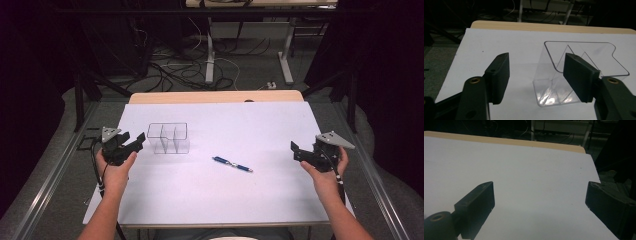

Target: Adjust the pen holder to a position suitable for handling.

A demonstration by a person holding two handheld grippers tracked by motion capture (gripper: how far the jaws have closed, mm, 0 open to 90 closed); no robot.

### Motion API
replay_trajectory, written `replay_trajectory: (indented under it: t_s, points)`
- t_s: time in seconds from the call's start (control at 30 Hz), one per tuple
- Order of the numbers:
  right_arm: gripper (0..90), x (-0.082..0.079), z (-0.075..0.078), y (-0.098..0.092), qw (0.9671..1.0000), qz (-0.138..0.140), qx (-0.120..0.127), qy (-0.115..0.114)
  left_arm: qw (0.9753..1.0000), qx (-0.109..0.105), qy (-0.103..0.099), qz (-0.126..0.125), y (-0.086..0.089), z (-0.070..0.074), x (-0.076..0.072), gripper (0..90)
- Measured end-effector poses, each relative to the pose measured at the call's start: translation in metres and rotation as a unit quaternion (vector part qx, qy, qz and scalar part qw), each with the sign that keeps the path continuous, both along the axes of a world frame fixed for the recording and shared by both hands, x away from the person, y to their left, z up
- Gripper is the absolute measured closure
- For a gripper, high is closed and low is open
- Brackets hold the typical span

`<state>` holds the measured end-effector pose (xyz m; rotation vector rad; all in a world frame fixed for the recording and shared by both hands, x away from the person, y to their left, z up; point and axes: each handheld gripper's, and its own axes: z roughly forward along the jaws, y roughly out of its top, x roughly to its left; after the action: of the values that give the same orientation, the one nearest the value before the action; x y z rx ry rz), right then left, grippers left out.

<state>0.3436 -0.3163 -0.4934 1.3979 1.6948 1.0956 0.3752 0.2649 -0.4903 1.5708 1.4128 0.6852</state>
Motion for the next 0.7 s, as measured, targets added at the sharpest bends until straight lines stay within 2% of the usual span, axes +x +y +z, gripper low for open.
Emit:
replay_trajectory:
  t_s: [0.03, 0.1, 0.23, 0.27, 0.3, 0.37, 0.43, 0.47, 0.5, 0.57, 0.63, 0.67, 0.7]
  points:
    - [8.4, 0.001, -0.001, 0.0, 1.0, 0.003, -0.002, -0.006, 1.0, 0.001, 0.002, 0.004, 0.001, 0.001, 0.002, 41.6]
    - [8.5, 0.0, -0.001, 0.0, 1.0, 0.007, 0.0, -0.002, 0.9999, -0.01, 0.001, 0.006, 0.002, 0.001, 0.006, 43.7]
    - [9.5, 0.0, -0.002, 0.0, 1.0, 0.007, -0.002, -0.003, 0.9993, -0.03, 0.018, 0.014, 0.004, -0.002, 0.015, 45.3]
    - [9.5, -0.001, -0.001, 0.0, 1.0, 0.005, -0.002, 0.005, 0.9989, -0.034, 0.026, 0.017, 0.004, -0.003, 0.017, 46.2]
    - [9.7, 0.001, -0.003, 0.001, 0.9999, 0.002, 0.002, -0.012, 0.9984, -0.044, 0.031, 0.018, 0.004, -0.004, 0.018, 47.6]
    - [10.6, 0.0, -0.003, 0.001, 1.0, 0.007, 0.001, -0.002, 0.9971, -0.056, 0.047, 0.021, 0.006, -0.005, 0.021, 49.6]
    - [11.0, -0.001, -0.002, 0.0, 1.0, 0.009, -0.001, 0.004, 0.9955, -0.074, 0.048, 0.036, 0.006, -0.008, 0.026, 51.7]
    - [11.0, -0.001, -0.002, 0.0, 1.0, 0.009, -0.001, 0.004, 0.9955, -0.074, 0.048, 0.036, 0.006, -0.008, 0.026, 53.7]
    - [11.1, -0.001, -0.003, 0.001, 0.9999, 0.008, 0.0, 0.007, 0.9941, -0.086, 0.051, 0.042, 0.007, -0.009, 0.029, 54.8]
    - [11.4, 0.001, -0.004, 0.001, 0.9999, 0.011, -0.002, 0.0, 0.9933, -0.09, 0.055, 0.046, 0.008, -0.01, 0.03, 58.9]
    - [11.6, 0.001, -0.004, 0.0, 0.9999, 0.013, -0.001, 0.002, 0.9909, -0.108, 0.064, 0.049, 0.009, -0.013, 0.033, 61.3]
    - [11.7, 0.0, -0.004, 0.0, 0.9999, 0.013, -0.002, 0.008, 0.9902, -0.109, 0.072, 0.049, 0.011, -0.015, 0.034, 62.9]
    - [12.0, 0.001, -0.004, 0.0, 0.9999, 0.013, -0.002, 0.008, 0.989, -0.115, 0.078, 0.051, 0.012, -0.016, 0.036, 67.4]
